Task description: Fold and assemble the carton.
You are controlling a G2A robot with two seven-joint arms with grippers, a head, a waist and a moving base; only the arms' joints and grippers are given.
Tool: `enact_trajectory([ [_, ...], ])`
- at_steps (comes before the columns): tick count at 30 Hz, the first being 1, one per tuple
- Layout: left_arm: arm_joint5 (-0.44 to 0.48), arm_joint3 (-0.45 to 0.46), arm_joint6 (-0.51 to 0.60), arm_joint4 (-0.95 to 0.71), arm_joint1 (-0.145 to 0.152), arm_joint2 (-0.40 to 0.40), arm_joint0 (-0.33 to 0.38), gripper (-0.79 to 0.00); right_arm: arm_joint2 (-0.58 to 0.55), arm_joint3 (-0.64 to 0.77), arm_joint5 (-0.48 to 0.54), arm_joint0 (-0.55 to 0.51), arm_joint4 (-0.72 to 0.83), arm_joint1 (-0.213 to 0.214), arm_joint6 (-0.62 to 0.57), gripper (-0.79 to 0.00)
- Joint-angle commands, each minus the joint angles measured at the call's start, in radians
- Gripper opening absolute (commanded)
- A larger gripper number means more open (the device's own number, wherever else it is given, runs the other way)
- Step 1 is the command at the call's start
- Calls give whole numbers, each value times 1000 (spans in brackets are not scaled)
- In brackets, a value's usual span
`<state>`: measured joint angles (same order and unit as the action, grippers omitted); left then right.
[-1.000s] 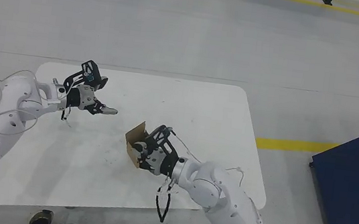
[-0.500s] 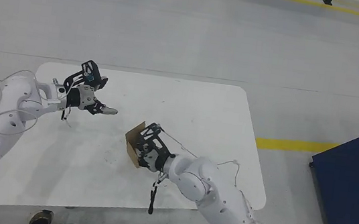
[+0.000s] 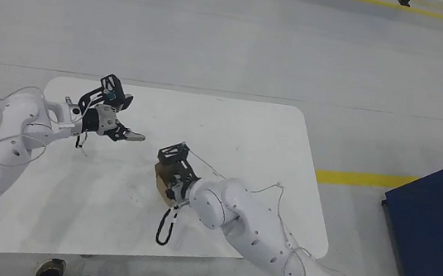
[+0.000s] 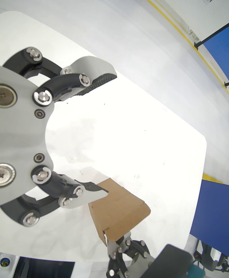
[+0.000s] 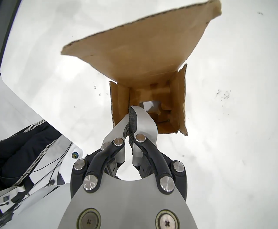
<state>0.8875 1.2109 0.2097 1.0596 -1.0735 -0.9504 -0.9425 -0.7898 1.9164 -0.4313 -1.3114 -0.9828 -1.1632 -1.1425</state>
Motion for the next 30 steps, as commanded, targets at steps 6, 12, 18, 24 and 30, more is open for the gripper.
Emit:
enact_trajectory([
  [6, 0, 0, 0, 0, 0, 0, 0, 0, 103, -77, -135, 128, -39, -49, -112, -785],
  [12, 0, 0, 0, 0, 0, 0, 0, 0, 132, -205, -149, 207, -12, -90, -97, -785],
  [18, 0, 0, 0, 0, 0, 0, 0, 0, 122, -259, -138, 209, -6, -103, -109, -785],
  [24, 0, 0, 0, 0, 0, 0, 0, 0, 110, -271, -128, 196, -25, -111, -119, -785],
  [30, 0, 0, 0, 0, 0, 0, 0, 0, 102, -299, -129, 195, -40, -126, -117, -785],
])
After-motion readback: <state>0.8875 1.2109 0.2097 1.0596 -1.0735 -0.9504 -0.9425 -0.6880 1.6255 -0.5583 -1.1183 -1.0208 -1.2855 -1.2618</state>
